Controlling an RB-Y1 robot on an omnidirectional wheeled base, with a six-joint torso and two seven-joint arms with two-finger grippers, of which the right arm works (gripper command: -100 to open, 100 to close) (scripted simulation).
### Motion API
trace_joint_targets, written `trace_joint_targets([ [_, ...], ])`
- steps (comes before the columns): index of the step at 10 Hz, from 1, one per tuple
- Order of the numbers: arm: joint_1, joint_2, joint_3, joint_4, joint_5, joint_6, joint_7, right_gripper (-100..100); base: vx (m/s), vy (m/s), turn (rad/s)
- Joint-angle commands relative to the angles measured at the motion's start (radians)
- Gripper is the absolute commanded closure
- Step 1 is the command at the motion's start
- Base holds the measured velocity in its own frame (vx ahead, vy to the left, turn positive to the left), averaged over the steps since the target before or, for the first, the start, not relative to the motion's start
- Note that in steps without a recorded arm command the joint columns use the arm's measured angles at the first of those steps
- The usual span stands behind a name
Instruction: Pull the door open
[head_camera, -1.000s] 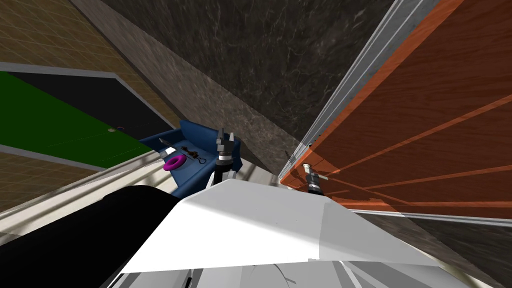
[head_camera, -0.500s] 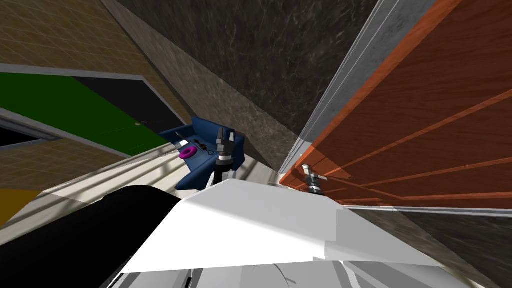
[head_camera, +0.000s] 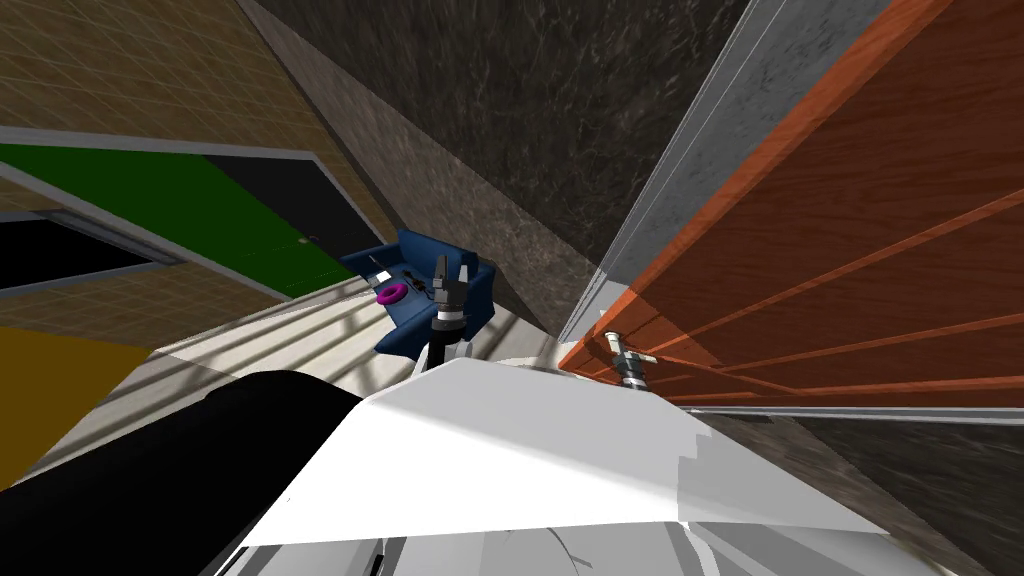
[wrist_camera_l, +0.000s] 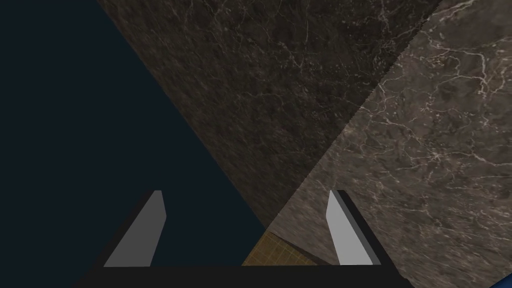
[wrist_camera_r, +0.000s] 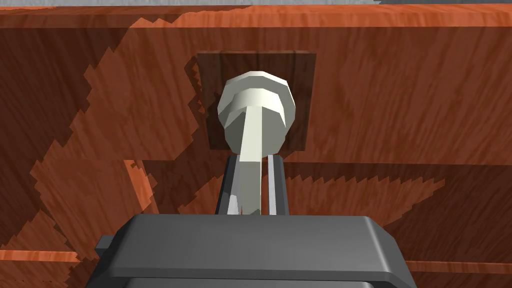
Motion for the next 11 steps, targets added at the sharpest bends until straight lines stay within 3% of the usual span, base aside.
trace_joint_targets([
  [1, 0.023, -0.015, 0.015, 0.003, 0.010, -0.029, -0.023, 100, -0.230, -0.041, 0.129],
  [4, 0.057, -0.042, 0.037, 0.000, 0.025, -0.072, -0.059, 100, -0.230, -0.054, 0.137],
  [5, 0.049, -0.035, 0.033, 0.002, 0.022, -0.063, -0.050, 100, -0.110, -0.028, 0.022],
  [6, 0.066, -0.046, 0.042, 0.013, 0.028, -0.093, -0.064, 100, -0.165, -0.053, 0.218],
  [11, 0.098, -0.074, 0.056, 0.039, 0.037, -0.165, -0.094, 100, -0.211, -0.061, 0.154],
])
